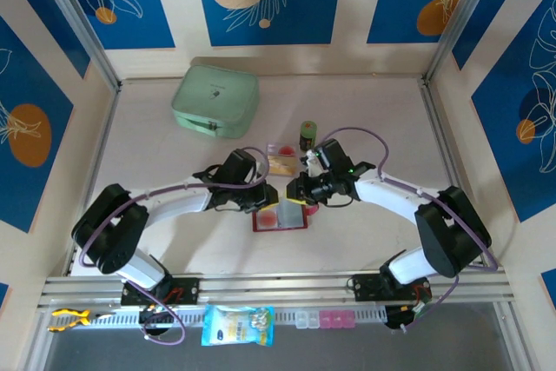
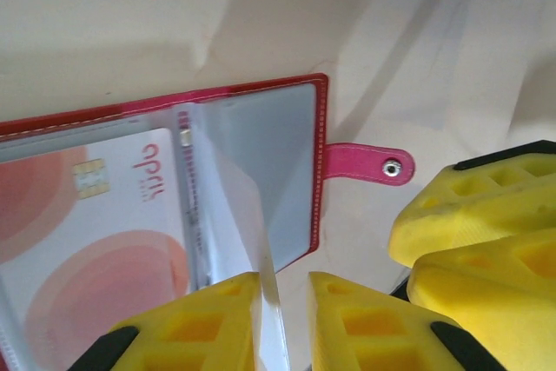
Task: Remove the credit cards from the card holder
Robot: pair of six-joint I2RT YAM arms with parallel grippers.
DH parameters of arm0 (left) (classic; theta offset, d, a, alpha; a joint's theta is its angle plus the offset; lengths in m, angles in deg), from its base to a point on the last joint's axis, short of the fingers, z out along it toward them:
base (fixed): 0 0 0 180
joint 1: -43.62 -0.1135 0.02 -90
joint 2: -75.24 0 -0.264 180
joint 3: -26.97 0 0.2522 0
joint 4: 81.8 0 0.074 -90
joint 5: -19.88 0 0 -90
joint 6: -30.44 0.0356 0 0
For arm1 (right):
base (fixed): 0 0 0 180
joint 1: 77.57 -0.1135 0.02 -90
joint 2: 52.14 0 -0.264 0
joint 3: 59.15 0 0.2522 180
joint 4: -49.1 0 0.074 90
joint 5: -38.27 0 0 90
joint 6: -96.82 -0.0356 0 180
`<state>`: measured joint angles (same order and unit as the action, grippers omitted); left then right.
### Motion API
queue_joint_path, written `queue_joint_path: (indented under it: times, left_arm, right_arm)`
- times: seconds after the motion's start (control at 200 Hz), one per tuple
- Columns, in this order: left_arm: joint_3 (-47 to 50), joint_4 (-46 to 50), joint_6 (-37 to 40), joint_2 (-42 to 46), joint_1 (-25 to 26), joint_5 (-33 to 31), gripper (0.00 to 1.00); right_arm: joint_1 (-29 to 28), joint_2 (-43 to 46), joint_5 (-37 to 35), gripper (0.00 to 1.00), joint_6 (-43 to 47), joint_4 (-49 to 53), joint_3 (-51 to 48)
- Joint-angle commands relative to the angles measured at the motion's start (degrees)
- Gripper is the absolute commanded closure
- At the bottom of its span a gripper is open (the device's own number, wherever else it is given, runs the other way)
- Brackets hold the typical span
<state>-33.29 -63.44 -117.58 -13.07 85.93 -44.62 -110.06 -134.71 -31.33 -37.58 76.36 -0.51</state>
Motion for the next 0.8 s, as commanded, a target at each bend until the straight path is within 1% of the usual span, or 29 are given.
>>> queue_joint_path:
  times: [0.0,0.275,0.555,0.79]
  left_arm:
    - [-2.15,1.07,0.43,-1.97,1.16,1.22,0.81]
    - [-6.17,-0.10,0.54,-6.93,2.69,1.96,0.83]
    - [-11.65,0.09,1.70,-12.65,4.27,3.58,0.82]
    - [-15.00,0.32,2.21,-16.46,6.03,5.04,0.79]
  right_arm:
    - [0.70,1.97,-0.06,0.75,0.46,2.85,-0.66]
    - [1.72,5.06,-0.55,0.76,0.35,4.29,-2.12]
    - [3.60,9.20,-1.24,0.76,0.81,7.35,-3.04]
    - [4.54,11.32,-1.57,0.76,0.73,8.57,-3.81]
